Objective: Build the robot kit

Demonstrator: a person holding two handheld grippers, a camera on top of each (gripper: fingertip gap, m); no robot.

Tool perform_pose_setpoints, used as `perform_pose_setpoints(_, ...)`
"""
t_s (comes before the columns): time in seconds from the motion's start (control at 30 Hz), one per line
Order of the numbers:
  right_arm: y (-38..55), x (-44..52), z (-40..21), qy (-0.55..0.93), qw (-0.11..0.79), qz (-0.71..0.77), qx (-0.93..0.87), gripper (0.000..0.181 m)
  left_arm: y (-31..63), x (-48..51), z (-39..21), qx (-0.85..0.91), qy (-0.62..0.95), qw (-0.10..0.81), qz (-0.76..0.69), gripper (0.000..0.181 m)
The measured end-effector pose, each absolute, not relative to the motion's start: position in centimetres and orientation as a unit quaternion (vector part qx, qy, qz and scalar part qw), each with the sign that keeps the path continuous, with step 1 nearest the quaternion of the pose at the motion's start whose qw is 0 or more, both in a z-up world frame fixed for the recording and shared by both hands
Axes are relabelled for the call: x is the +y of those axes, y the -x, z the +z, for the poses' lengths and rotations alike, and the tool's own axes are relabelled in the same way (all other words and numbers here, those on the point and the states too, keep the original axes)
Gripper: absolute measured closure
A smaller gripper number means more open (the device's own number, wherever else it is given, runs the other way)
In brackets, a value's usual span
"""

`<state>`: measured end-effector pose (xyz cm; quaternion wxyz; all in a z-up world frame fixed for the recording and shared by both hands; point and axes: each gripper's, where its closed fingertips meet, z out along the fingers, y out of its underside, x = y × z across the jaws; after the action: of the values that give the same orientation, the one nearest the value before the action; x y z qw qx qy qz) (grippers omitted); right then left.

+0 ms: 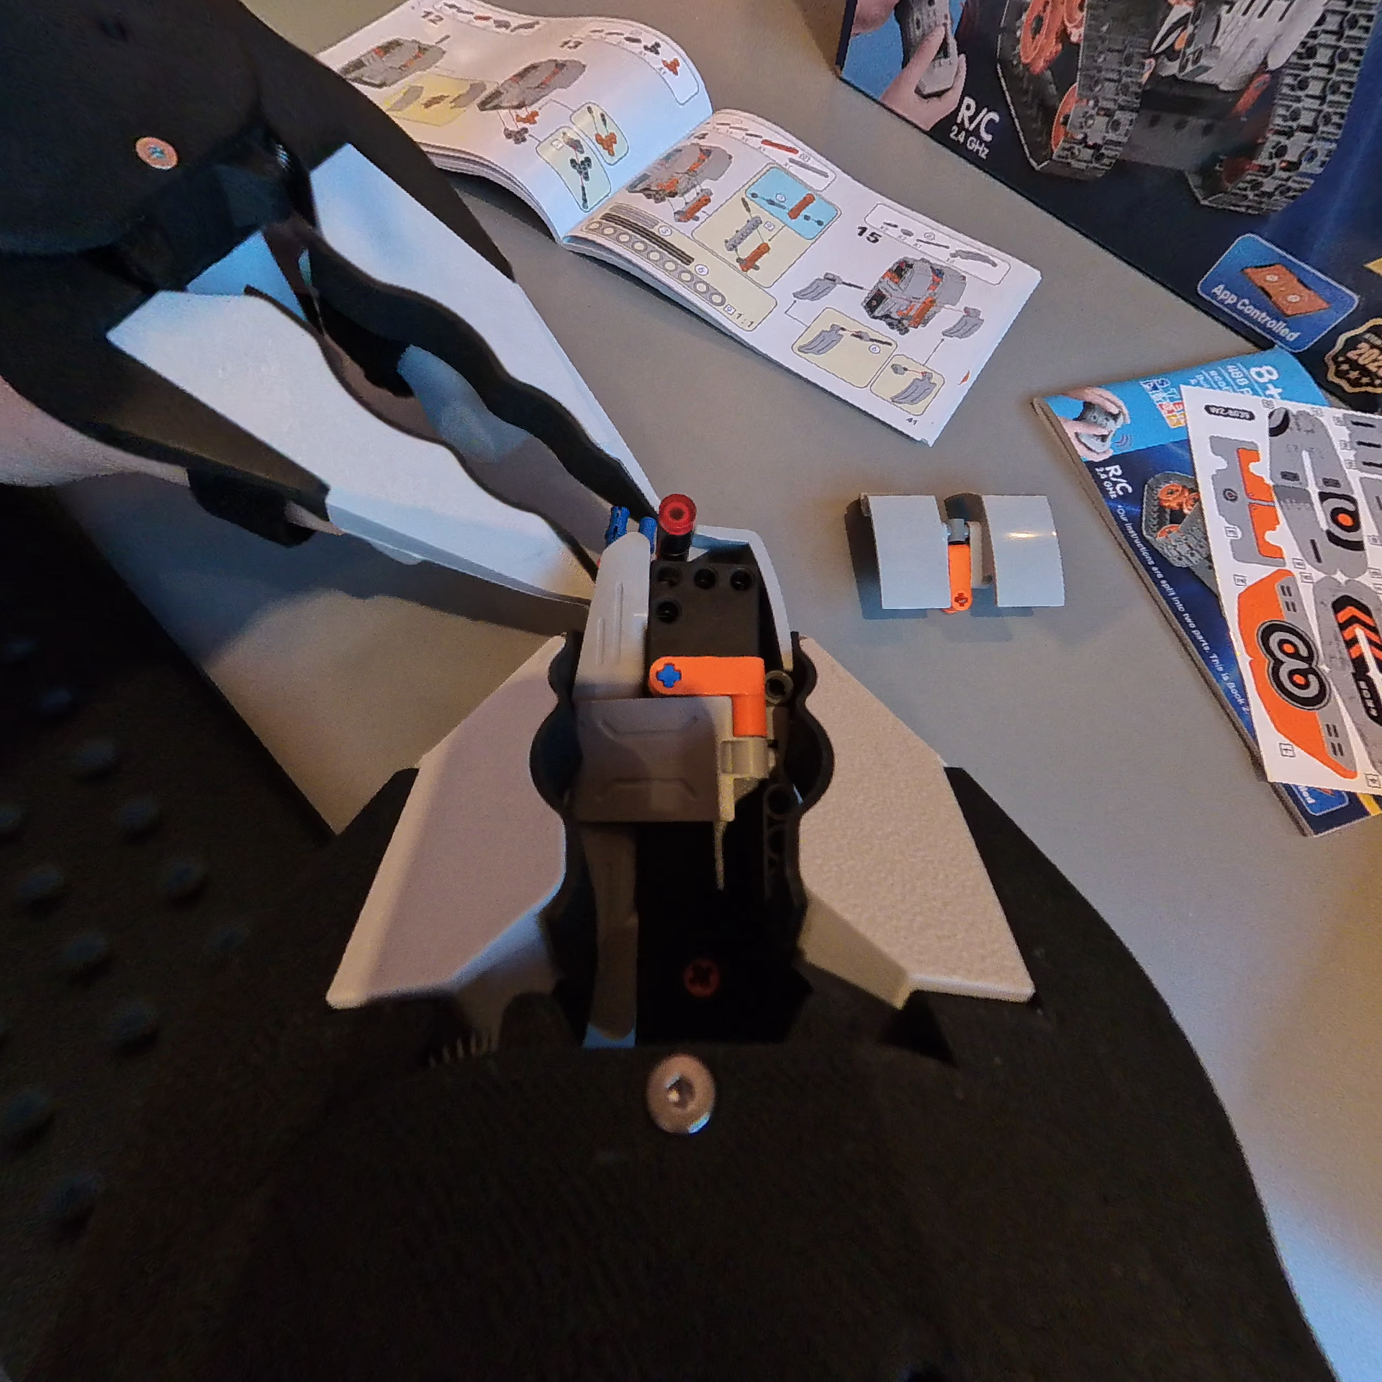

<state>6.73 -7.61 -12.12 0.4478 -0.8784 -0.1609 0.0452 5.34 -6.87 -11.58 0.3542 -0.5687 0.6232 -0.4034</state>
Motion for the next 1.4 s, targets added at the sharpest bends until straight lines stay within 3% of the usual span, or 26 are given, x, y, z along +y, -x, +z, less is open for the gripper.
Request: perform_pose_setpoints(1.4, -6.71, -7.48, -11.98, 0.857, 0.484, -0.004, -0.178, 0.127, -5.31, -7.02, -12.33, 0.663, 0.544, 0.384, -0.342, 0.159)
